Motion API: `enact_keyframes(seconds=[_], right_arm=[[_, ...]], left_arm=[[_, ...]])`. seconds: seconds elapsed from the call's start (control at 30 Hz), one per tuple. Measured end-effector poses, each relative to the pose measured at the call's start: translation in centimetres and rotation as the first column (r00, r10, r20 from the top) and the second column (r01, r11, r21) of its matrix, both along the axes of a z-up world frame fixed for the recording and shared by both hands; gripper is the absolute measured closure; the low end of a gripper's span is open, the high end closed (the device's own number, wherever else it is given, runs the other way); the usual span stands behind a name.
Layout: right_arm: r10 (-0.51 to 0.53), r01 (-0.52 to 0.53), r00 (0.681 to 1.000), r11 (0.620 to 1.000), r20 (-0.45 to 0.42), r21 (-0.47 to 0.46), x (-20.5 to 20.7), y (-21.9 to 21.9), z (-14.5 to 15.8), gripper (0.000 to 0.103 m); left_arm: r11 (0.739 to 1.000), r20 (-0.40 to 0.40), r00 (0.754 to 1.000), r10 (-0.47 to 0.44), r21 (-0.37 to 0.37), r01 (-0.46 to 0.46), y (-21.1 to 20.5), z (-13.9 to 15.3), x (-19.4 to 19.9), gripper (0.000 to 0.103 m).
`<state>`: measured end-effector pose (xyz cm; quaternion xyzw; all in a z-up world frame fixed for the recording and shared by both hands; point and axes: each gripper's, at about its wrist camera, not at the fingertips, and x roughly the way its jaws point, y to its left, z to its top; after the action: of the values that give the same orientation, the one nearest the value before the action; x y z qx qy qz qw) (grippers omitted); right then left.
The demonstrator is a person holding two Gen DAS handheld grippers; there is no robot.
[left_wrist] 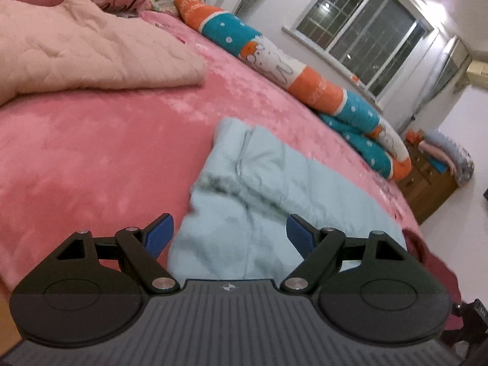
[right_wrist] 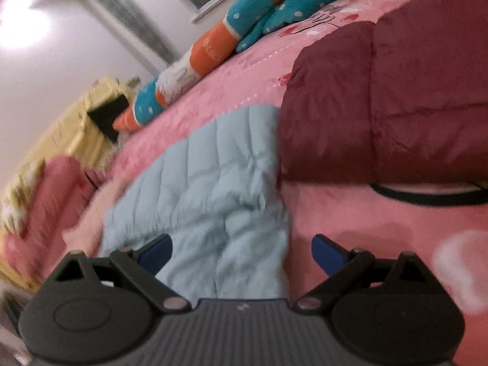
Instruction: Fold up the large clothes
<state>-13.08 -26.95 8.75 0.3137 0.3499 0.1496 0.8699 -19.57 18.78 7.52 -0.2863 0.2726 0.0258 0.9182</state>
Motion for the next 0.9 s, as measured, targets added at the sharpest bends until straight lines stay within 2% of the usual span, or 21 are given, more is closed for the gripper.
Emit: enact_keyframes(seconds=[0.17,0.3,0.57,0.63,0.73,0.9], right_arm=[[0.039,-0.035,0.999,0.992,-0.031,0.120,3.8,0.1,-1.6,0.005],[0.035,-0.025,0.997,0.990,-0.071,0.141,5.8,0.4,-2.8,0.005],[0.050,-0.039,0.998,0.977,-0.048,0.209,7.6,0.5,-3.4,0.005],[0.054,-0.044,0.998,0.976,-0.040,0.211,7.9,0.7,-3.3,0.005],[0.079,-0.074,0.997,0.974,-0.019,0.213,8.4,1.5,-3.3,0.010],[0.093,-0.090,0.996,0.981,-0.004,0.173,9.8,3.4,-3.3,0.013]], left_arm=[[0.998,-0.003,1.000,-0.002,-0.056,0.002,0.9,-0.8,3.5,0.004],[0.994,-0.021,0.999,-0.033,-0.102,0.031,1.2,-1.5,6.5,0.004],[0.992,-0.044,0.995,-0.093,-0.094,0.088,0.5,-2.9,10.0,0.002],[0.990,-0.042,0.993,-0.106,-0.097,0.102,0.5,-2.9,10.4,0.002],[0.990,-0.031,0.993,-0.112,-0.087,0.109,0.6,-3.0,10.6,0.002],[0.995,-0.038,0.996,-0.084,-0.056,0.082,1.0,-3.2,10.9,0.002]])
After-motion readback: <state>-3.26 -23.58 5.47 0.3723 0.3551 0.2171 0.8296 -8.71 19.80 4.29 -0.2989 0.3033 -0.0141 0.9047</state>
